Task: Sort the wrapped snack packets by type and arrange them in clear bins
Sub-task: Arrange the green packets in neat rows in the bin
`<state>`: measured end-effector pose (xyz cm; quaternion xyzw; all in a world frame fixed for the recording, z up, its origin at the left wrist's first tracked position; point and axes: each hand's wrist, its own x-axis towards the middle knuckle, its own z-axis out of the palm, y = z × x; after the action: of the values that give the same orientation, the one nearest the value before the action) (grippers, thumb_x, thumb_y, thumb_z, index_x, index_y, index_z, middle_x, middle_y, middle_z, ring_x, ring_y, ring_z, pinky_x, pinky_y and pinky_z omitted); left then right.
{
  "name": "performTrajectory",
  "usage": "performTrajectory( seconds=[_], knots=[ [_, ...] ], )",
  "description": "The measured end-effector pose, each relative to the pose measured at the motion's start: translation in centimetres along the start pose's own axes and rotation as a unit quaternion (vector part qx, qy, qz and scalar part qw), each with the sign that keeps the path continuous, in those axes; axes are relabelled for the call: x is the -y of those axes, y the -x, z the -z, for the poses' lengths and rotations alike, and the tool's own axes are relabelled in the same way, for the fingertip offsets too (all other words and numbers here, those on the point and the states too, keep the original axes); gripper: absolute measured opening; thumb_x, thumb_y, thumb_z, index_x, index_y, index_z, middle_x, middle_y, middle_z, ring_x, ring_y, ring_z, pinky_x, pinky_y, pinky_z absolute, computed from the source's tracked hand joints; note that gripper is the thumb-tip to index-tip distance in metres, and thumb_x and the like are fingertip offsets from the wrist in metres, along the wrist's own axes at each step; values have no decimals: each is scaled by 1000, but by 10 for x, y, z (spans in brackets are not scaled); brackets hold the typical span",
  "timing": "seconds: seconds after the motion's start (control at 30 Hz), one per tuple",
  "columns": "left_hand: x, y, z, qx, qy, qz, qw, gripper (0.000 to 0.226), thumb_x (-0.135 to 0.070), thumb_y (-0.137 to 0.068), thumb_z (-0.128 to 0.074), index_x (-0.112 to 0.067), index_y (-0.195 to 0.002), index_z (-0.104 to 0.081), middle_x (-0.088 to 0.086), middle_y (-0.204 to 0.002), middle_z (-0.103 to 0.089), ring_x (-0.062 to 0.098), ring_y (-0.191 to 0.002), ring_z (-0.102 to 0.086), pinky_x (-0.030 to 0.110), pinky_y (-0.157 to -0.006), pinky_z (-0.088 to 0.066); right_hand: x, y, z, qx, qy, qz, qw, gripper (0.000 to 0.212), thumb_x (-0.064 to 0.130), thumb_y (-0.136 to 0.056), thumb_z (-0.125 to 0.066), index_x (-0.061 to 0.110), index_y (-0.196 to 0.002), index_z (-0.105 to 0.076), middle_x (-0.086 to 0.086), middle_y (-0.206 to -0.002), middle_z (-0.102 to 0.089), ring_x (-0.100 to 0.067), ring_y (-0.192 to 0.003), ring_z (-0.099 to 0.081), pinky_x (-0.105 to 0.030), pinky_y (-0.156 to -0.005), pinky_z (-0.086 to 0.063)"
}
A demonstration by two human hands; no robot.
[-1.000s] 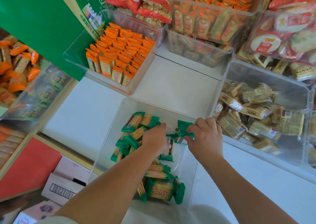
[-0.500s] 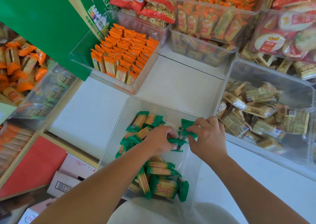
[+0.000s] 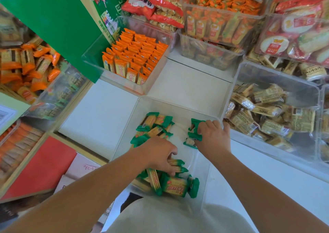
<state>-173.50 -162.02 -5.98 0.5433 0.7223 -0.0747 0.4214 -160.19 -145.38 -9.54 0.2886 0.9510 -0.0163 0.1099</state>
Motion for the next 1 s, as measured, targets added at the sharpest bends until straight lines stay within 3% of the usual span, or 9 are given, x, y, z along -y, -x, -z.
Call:
performTrajectory(
  seconds=[0.13, 0.23, 0.3, 0.43, 0.6, 0.7, 0.8, 0.9, 1.0],
  knots=[
    [-7, -2, -10, 4, -78, -36, 996, 43, -53, -79, -71, -26, -111, -62, -7, -95, -63, 18, -87, -60, 35, -78, -47, 1, 4, 5, 14, 9, 17, 1000, 25, 49, -88, -67, 30, -104, -64, 6, -111, -57, -22, -114, -50, -52, -111, -27],
    [-7, 1, -13, -14, -76, -33, 996, 31, -45, -76, -71, -24, -92, -55, -3, -87, -58, 19, -80, -57, 38, -76, -52, 0, 6, 11, 38, 12, 30, 999, 24, 47, -93, -59, 34, -113, -62, 8, -120, -53, -20, -124, -45, -52, -119, -18],
    [-2, 1, -13, -84, 41, -26, 995, 30, -39, -76, -73, -23, -99, -60, -4, -91, -61, 20, -84, -59, 37, -76, -54, -3, 7, 12, 41, -4, 38, 998, 24, 45, -93, -58, 36, -114, -63, 9, -122, -52, -18, -126, -44, -51, -120, -18],
    [-2, -15, -12, -171, 301, -7, 938, 47, -26, -79, -79, -24, -123, -63, -7, -105, -67, 12, -93, -64, 27, -82, -55, -8, 5, 20, 51, -38, 48, 997, 21, 46, -95, -58, 39, -113, -67, 11, -119, -54, -17, -122, -46, -50, -116, -23],
    [-11, -53, -36, -152, 329, -3, 932, 47, -18, -84, -76, -22, -129, -63, 0, -118, -63, 17, -105, -63, 34, -93, -55, -21, 6, 18, 11, -197, 63, 978, 37, 22, -82, -64, 33, -117, -72, 13, -113, -68, -19, -114, -58, -60, -115, -27],
    [-15, -66, -42, -194, 313, 23, 930, 46, -19, -84, -77, -24, -128, -64, 1, -121, -57, 20, -112, -58, 35, -99, -49, -23, 15, 18, 75, -129, 123, 981, 52, 40, -75, -70, 41, -127, -65, 16, -117, -64, -13, -124, -50, -63, -121, 7],
    [-20, -68, -43, -229, 318, 28, 919, 42, -14, -84, -75, -19, -123, -62, 2, -114, -68, 21, -105, -65, 36, -91, -55, -19, 23, 5, 87, -56, 139, 985, 66, 59, -64, -79, 49, -127, -62, 11, -109, -59, -19, -113, -55, -72, -117, 0],
    [-23, -65, -40, -218, 366, 41, 904, 50, -11, -82, -78, -17, -124, -51, 1, -109, -69, 19, -96, -69, 43, -88, -58, -10, 22, 3, 76, 0, 120, 990, 56, 54, -63, -85, 47, -116, -67, 4, -105, -57, -24, -104, -59, -79, -111, -12],
    [-16, -51, -27, -186, 225, 48, 955, 50, -25, -85, -77, -20, -128, -52, -2, -118, -63, 20, -103, -64, 41, -89, -56, -1, 18, 6, 78, 49, 94, 991, 42, 54, -85, -67, 45, -125, -58, 2, -120, -49, -23, -120, -49, -76, -113, 3]
  ],
)
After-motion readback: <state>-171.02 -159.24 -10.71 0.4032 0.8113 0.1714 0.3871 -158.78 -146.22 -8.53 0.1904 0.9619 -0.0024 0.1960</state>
